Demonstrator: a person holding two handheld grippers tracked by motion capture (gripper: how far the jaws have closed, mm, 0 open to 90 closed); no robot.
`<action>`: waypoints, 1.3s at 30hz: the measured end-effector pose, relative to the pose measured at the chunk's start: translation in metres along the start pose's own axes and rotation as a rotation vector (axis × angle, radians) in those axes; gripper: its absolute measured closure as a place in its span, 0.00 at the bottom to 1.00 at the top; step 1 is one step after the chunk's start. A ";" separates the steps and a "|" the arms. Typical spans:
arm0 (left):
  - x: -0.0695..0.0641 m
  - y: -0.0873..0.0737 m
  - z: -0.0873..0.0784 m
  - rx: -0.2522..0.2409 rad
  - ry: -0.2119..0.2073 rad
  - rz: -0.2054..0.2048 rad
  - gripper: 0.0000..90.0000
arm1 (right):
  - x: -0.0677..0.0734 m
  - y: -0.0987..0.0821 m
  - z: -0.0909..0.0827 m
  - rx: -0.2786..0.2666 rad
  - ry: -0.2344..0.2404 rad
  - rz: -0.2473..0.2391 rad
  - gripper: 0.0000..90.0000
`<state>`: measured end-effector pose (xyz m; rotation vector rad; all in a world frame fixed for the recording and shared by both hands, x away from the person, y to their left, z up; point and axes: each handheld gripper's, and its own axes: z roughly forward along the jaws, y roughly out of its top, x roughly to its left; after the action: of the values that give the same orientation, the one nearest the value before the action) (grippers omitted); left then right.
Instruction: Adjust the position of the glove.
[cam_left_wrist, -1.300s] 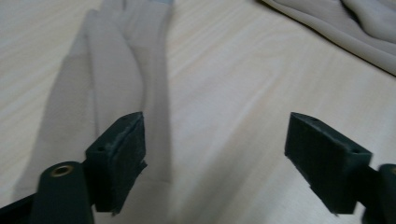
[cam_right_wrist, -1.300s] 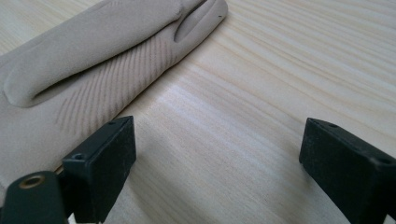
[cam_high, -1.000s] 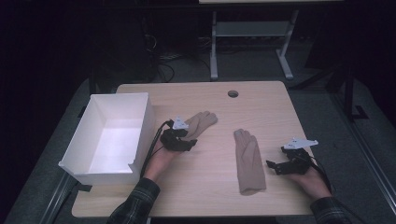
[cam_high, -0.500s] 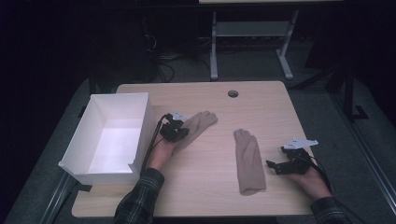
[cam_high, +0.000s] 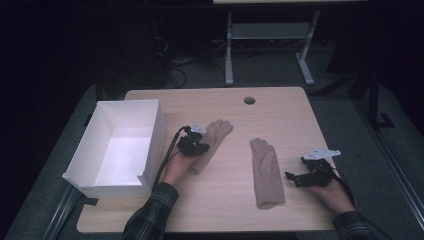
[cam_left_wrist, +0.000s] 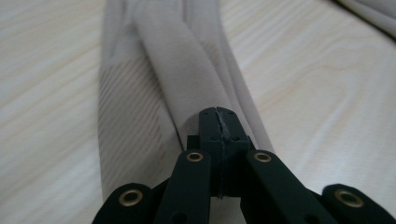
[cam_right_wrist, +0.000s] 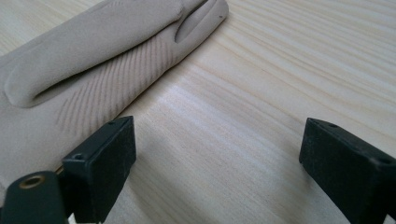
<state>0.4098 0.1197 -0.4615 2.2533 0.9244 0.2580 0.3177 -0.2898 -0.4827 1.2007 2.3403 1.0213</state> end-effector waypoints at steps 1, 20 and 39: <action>-0.003 0.000 0.000 0.000 -0.012 0.001 1.00 | 0.000 0.000 0.000 0.000 0.000 0.000 0.11; 0.008 -0.001 -0.021 -0.081 0.030 -0.084 0.85 | 0.000 0.000 0.000 -0.001 0.001 0.000 0.11; 0.022 -0.013 -0.007 -0.031 -0.029 -0.144 0.90 | 0.000 0.000 0.000 -0.001 0.000 -0.001 0.11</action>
<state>0.4156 0.1446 -0.4657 2.1450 1.0544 0.1730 0.3180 -0.2897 -0.4828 1.1990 2.3397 1.0226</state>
